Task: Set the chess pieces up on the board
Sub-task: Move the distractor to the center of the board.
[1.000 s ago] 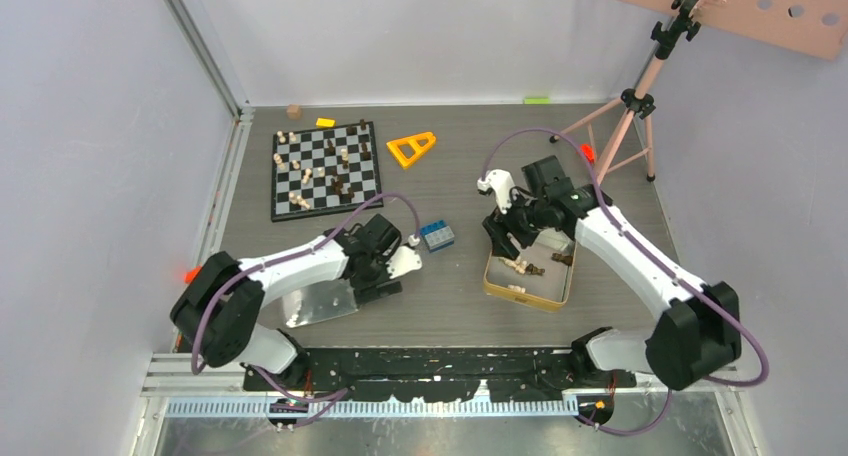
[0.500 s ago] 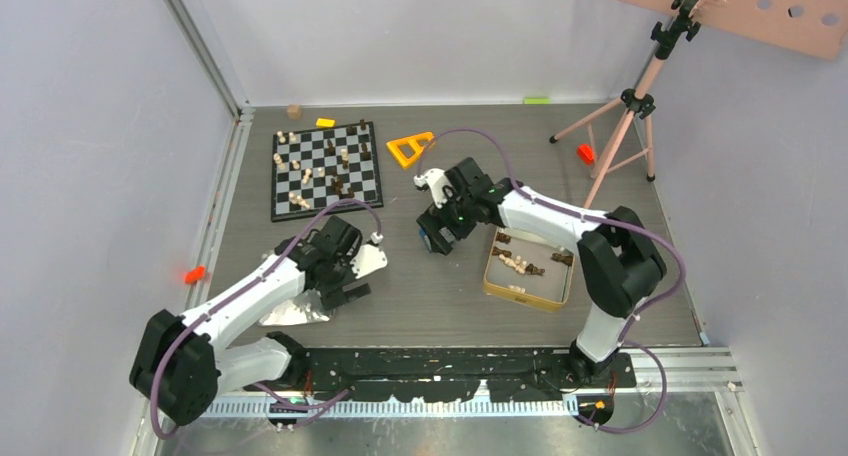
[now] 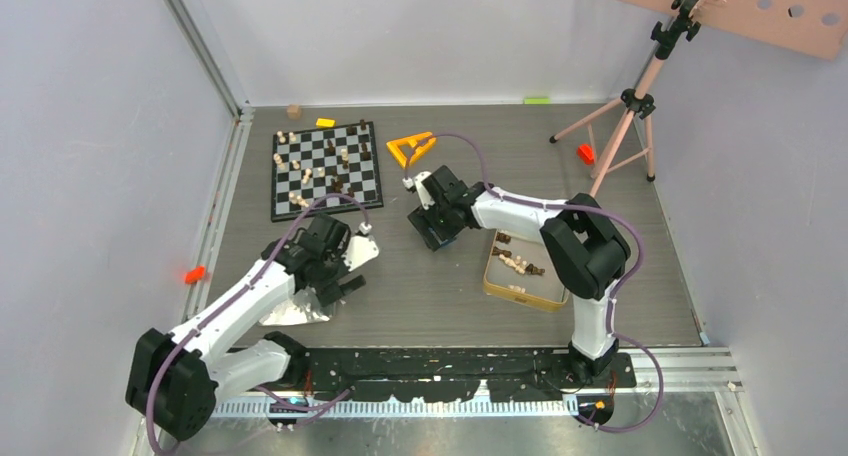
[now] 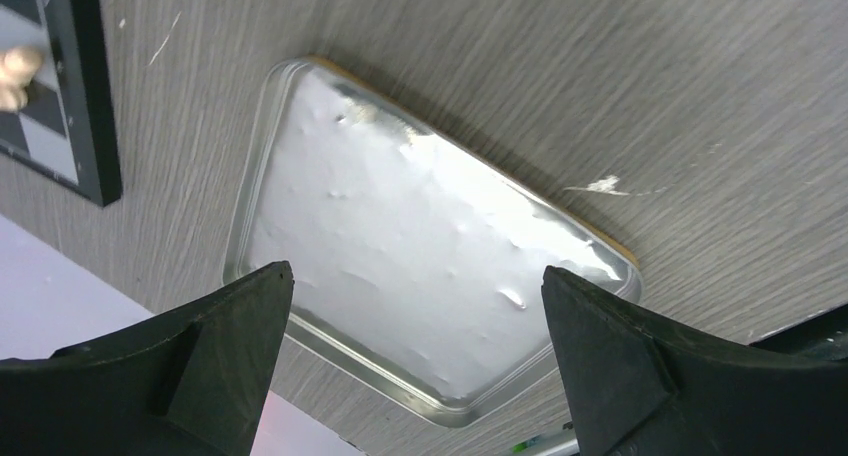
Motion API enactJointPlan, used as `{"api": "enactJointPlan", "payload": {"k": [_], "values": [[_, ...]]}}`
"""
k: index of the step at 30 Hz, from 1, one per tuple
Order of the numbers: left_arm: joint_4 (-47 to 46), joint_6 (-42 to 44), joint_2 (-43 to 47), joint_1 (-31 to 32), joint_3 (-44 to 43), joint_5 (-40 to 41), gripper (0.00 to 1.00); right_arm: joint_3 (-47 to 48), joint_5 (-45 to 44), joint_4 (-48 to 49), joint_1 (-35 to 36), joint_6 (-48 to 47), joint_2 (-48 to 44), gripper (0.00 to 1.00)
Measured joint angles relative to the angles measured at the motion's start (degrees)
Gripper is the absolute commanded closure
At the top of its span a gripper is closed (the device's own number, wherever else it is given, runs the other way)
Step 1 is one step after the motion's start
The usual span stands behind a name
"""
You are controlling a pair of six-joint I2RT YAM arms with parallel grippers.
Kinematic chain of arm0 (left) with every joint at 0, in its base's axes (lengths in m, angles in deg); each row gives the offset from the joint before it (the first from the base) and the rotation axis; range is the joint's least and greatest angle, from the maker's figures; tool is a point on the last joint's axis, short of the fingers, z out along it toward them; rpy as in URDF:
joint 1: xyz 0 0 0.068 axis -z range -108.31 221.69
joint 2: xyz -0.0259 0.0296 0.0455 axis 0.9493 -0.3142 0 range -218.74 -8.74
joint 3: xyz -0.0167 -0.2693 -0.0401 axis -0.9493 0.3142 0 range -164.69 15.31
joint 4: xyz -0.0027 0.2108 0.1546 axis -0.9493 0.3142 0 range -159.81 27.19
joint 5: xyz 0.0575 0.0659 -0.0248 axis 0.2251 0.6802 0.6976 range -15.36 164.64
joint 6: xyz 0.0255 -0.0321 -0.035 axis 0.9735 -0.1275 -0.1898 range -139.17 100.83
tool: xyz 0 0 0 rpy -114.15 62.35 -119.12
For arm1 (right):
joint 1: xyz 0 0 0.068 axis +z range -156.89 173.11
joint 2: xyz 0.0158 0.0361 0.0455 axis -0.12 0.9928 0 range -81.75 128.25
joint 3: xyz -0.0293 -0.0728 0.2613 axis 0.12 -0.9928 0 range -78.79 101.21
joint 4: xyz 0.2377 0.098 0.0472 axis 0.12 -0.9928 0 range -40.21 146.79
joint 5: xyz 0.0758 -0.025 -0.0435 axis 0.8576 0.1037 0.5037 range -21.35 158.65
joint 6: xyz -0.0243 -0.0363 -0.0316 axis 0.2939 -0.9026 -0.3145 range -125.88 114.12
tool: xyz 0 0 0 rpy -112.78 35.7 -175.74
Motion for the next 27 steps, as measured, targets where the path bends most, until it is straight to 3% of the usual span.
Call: {"api": "enactJointPlan", "payload": {"k": [4,11,17,27], "values": [[-0.02,-0.20,1.75,-6.08,-0.92,-1.81,0.00,0.85,-1.03,-1.16,-2.71,0.09,0.07,0.50],[-1.42,-1.51,1.57,-18.99,-5.38,-7.34,0.00,6.16,-1.33,-4.68,-16.26,-1.14,0.22,0.51],[-2.05,-3.76,-1.90,-30.49,-8.26,-11.98,0.00,12.57,-1.86,-6.54,-25.05,-3.56,4.04,0.35],[-2.43,-12.26,-11.37,-50.66,-19.43,-20.98,0.00,15.50,-0.24,-9.81,-28.04,-5.31,9.11,0.01]]}}
